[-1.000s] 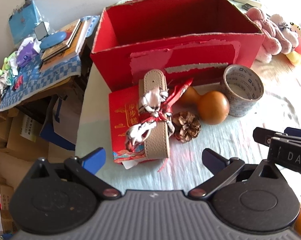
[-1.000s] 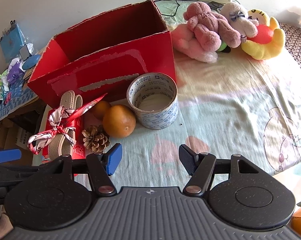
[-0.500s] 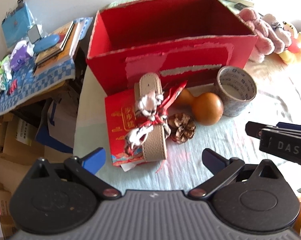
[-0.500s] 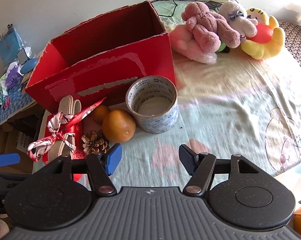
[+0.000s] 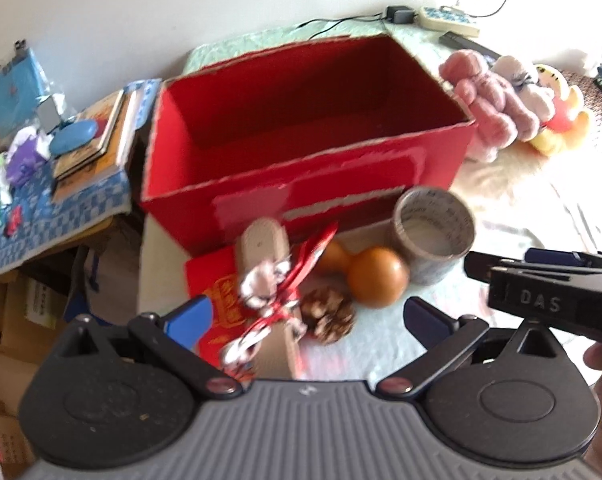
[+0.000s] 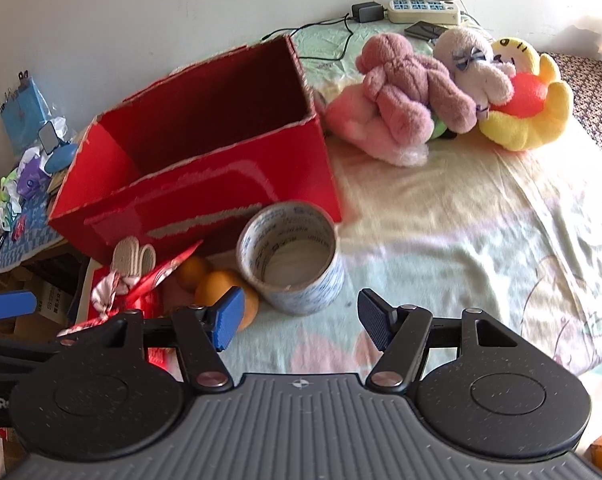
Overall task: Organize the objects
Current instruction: 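Move the right tool toward the roll of packing tape, then close the right tool on the rim of the packing tape roll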
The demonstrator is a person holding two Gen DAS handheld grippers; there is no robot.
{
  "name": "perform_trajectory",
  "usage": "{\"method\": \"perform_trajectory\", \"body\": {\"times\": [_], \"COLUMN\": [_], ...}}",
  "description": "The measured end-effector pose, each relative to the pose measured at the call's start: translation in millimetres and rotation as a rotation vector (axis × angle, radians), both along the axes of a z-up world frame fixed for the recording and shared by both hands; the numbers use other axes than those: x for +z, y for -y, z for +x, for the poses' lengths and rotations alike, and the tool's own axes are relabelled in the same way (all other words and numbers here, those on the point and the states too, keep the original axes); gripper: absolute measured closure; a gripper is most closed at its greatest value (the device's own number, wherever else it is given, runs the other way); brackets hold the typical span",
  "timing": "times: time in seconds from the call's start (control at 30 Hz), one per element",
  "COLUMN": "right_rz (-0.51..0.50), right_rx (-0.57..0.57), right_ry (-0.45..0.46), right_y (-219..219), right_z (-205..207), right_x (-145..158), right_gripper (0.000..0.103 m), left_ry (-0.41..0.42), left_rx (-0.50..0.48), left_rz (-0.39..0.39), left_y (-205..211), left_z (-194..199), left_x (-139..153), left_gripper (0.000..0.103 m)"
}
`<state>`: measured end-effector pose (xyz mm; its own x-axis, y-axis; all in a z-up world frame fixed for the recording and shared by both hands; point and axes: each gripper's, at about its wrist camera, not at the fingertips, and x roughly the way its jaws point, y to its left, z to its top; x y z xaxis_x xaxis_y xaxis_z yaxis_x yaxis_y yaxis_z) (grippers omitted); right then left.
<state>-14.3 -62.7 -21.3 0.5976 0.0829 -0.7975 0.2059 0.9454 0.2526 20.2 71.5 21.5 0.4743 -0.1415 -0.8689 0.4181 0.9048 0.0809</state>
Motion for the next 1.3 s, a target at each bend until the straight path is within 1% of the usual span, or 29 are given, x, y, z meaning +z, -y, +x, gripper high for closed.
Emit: {"method": "perform_trajectory", "body": {"times": [0.1, 0.13, 0.17, 0.23, 0.27, 0.33, 0.43, 0.47, 0.53, 0.6, 0.63, 0.67, 0.7, 0.73, 0.8, 0.87, 0.9, 0.93, 0.97, 1.03, 1.1, 1.2, 1.3], "right_rz": [-0.001, -0.001, 0.005, 0.024, 0.026, 0.037, 0.067, 0.075, 0.088, 0.101, 0.107, 0.108, 0.111, 0.116, 0.143, 0.169, 0.181, 0.198, 0.214, 0.203, 0.189, 0.195, 0.160], "right_rx": [-0.011, -0.012, -0.011, 0.000, 0.008, 0.030, 0.073, 0.086, 0.110, 0.140, 0.152, 0.161, 0.169, 0.176, 0.181, 0.187, 0.195, 0.205, 0.212, 0.219, 0.222, 0.220, 0.221], "right_ry": [0.008, 0.005, 0.000, -0.005, -0.009, -0.024, -0.043, -0.047, -0.058, -0.073, -0.079, -0.086, -0.095, -0.104, -0.117, -0.125, -0.127, -0.124, -0.122, -0.122, -0.122, -0.124, -0.099], "right_y": [15.4, 20.8, 25.7, 34.7, 37.8, 43.6, 48.3, 49.5, 51.3, 51.2, 50.7, 50.3, 50.3, 50.5, 53.1, 55.6, 56.2, 56.9, 57.7, 58.2, 62.9, 76.7, 91.3], "right_z": [10.0, 14.5, 18.8, 28.4, 32.7, 41.8, 52.9, 56.0, 62.7, 69.0, 72.0, 74.6, 76.8, 79.2, 82.8, 85.7, 86.6, 86.8, 86.6, 85.1, 82.4, 80.9, 71.1], "right_x": [-2.6, -4.7, -7.0, -12.7, -15.6, -22.2, -30.3, -32.8, -38.3, -43.6, -45.8, -48.0, -50.1, -52.7, -57.0, -60.2, -61.2, -61.6, -61.3, -61.1, -59.2, -51.8, -35.0], "right_gripper": [0.038, 0.038, 0.042, 0.045, 0.048, 0.050, 0.055, 0.056, 0.057, 0.063, 0.063, 0.065, 0.069, 0.071, 0.075, 0.076, 0.079, 0.082, 0.088, 0.088, 0.090, 0.089, 0.089], "left_ry": [-0.008, -0.010, -0.013, -0.031, -0.042, -0.051, -0.071, -0.079, -0.102, -0.127, -0.134, -0.136, -0.137, -0.140, -0.156, -0.181, -0.197, -0.217, -0.231, -0.244, -0.248, -0.249, -0.227], "left_rx": [-0.020, -0.027, -0.028, -0.032, -0.035, -0.029, -0.018, -0.017, -0.013, -0.014, -0.014, -0.013, -0.010, -0.008, -0.003, 0.012, 0.023, 0.035, 0.047, 0.074, 0.080, 0.063, 0.017], "left_rz": [-0.058, -0.083, -0.101, -0.131, -0.147, -0.164, -0.170, -0.170, -0.169, -0.181, -0.187, -0.184, -0.179, -0.168, -0.158, -0.163, -0.165, -0.169, -0.172, -0.169, -0.178, -0.191, -0.199], "left_y": [11.7, 15.7, 20.2, 28.9, 33.9, 43.0, 53.6, 56.3, 61.8, 63.7, 66.0, 68.6, 70.4, 73.4, 78.3, 79.3, 79.6, 79.4, 80.4, 80.9, 82.2, 90.8, 107.0], "left_z": [5.8, 8.3, 11.6, 18.2, 22.1, 29.4, 38.6, 40.9, 46.2, 50.3, 52.1, 53.7, 54.9, 56.6, 59.9, 64.6, 67.3, 69.6, 71.6, 73.9, 73.2, 67.0, 54.6], "left_x": [0.3, -0.1, -1.4, -4.7, -7.0, -12.1, -23.2, -27.0, -34.1, -38.1, -40.7, -43.2, -45.6, -48.8, -54.8, -61.6, -65.9, -70.6, -75.2, -79.9, -78.3, -71.2, -58.4], "left_gripper": [0.010, 0.011, 0.012, 0.019, 0.020, 0.026, 0.036, 0.037, 0.045, 0.050, 0.050, 0.051, 0.054, 0.057, 0.061, 0.065, 0.070, 0.079, 0.080, 0.087, 0.093, 0.094, 0.094]}}
